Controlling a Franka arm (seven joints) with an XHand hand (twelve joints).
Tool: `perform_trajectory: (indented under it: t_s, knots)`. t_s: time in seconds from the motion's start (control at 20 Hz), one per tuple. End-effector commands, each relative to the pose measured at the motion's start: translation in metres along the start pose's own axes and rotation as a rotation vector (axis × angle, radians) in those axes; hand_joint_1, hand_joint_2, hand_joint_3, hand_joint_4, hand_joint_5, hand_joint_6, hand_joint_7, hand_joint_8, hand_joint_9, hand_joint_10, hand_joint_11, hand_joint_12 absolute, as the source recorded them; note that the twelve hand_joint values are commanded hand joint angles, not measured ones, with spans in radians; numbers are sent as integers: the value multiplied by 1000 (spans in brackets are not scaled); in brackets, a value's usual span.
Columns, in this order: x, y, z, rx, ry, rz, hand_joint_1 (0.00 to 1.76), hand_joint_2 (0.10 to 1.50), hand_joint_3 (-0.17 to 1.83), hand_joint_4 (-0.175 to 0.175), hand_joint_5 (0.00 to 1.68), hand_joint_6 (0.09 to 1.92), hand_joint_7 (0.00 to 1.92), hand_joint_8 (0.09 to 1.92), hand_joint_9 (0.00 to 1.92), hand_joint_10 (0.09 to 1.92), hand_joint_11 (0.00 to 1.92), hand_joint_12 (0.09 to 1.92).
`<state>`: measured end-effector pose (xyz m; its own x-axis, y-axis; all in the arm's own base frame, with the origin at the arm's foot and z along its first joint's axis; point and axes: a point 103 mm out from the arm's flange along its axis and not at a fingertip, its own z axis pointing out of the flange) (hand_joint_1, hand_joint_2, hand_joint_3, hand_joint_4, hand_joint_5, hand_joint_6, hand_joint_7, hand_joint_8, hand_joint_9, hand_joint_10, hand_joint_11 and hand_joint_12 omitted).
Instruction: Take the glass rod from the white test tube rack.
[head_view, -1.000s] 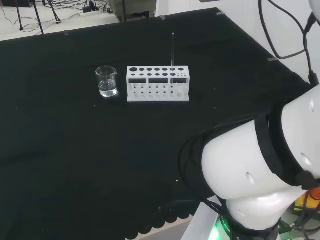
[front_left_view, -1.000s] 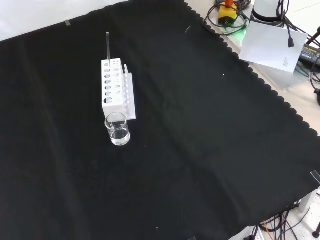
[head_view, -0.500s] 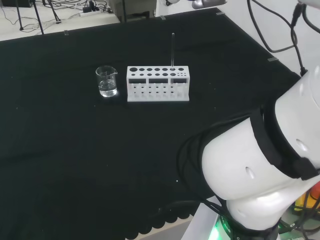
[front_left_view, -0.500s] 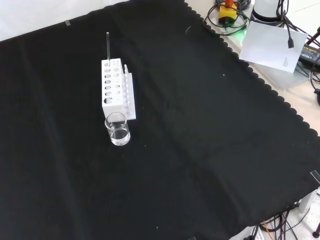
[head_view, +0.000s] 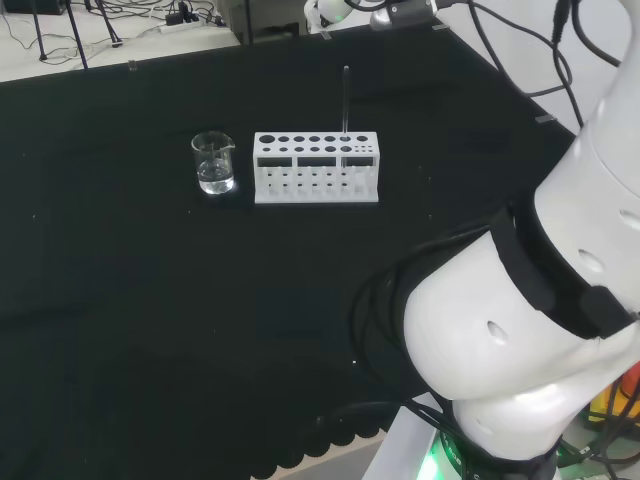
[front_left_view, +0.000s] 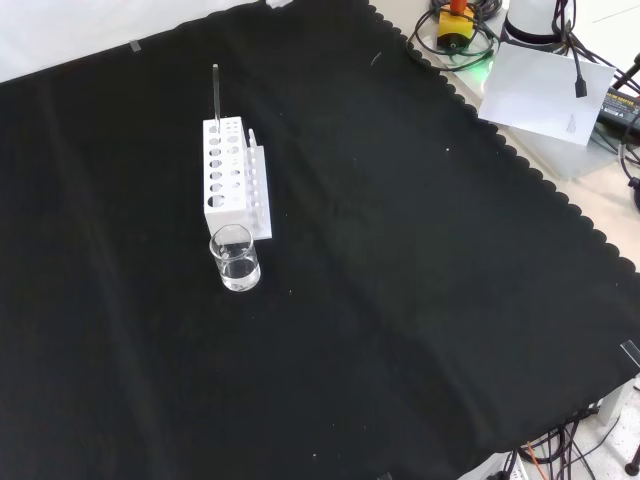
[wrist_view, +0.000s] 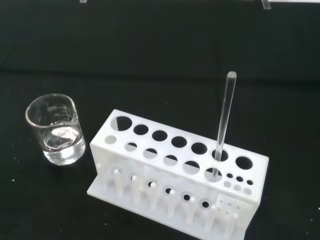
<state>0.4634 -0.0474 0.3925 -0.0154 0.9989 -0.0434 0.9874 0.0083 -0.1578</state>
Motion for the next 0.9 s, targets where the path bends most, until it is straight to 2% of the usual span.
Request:
perform_trajectory:
  t_s: [0.05,0.55,0.9]
  knots:
    - [-8,24,15,24,4,-4,625,880,617,-96,257,87,457,911,755,869,233,1406]
    - [-29,38,36,46,31,12,590,891,610,-84,296,87,459,897,646,866,275,1411]
    - [-36,47,55,67,31,20,583,899,604,-82,325,87,506,876,744,854,283,1410]
